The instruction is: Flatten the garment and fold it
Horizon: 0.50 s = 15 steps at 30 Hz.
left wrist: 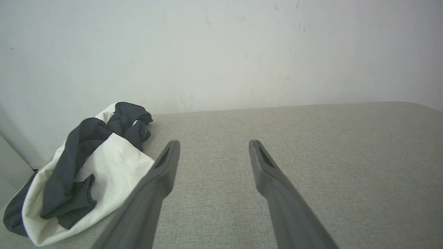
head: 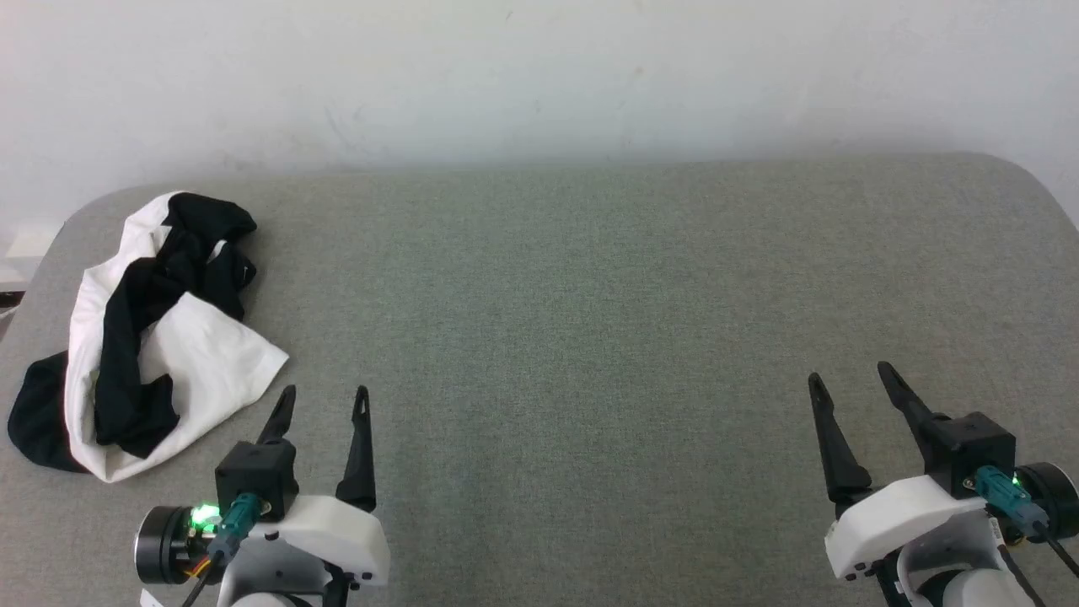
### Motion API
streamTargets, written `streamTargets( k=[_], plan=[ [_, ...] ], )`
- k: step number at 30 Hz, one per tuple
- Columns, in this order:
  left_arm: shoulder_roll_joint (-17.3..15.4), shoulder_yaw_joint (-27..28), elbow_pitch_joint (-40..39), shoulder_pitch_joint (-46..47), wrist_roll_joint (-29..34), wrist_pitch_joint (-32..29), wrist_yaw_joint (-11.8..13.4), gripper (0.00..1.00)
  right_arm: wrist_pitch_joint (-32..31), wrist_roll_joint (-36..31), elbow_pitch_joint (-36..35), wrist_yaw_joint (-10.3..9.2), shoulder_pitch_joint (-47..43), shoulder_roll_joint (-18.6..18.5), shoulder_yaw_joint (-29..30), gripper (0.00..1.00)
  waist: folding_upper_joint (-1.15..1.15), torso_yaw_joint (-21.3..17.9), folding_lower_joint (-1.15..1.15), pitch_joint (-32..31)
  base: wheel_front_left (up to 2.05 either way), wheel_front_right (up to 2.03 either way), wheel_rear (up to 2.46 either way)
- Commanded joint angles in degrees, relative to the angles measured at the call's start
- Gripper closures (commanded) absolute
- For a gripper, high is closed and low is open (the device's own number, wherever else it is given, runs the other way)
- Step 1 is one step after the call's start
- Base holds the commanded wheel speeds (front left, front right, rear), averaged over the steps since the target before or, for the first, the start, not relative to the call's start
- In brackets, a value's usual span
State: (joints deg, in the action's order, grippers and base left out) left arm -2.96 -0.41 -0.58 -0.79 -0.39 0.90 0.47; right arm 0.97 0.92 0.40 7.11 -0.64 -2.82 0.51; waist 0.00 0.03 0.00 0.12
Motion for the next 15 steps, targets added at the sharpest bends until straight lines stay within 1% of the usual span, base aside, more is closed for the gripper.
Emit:
streamTargets(
  k=[1,15],
  plan=[
    [0.0,-0.1,-0.5,-0.4,-0.1,0.7,-0.4,0.00,0.7,0.7,-0.2,0.04,0.0,0.0,0.4,0.00,0.00,0.0,0.00,0.0,0.00,0.00,0.00],
    [-0.1,-0.3,-1.4,-0.8,-0.1,2.3,-0.8,0.00,2.2,1.4,-0.3,0.08,0.2,0.0,2.0,0.00,0.00,0.0,0.00,0.2,0.00,0.00,0.00]
  ],
)
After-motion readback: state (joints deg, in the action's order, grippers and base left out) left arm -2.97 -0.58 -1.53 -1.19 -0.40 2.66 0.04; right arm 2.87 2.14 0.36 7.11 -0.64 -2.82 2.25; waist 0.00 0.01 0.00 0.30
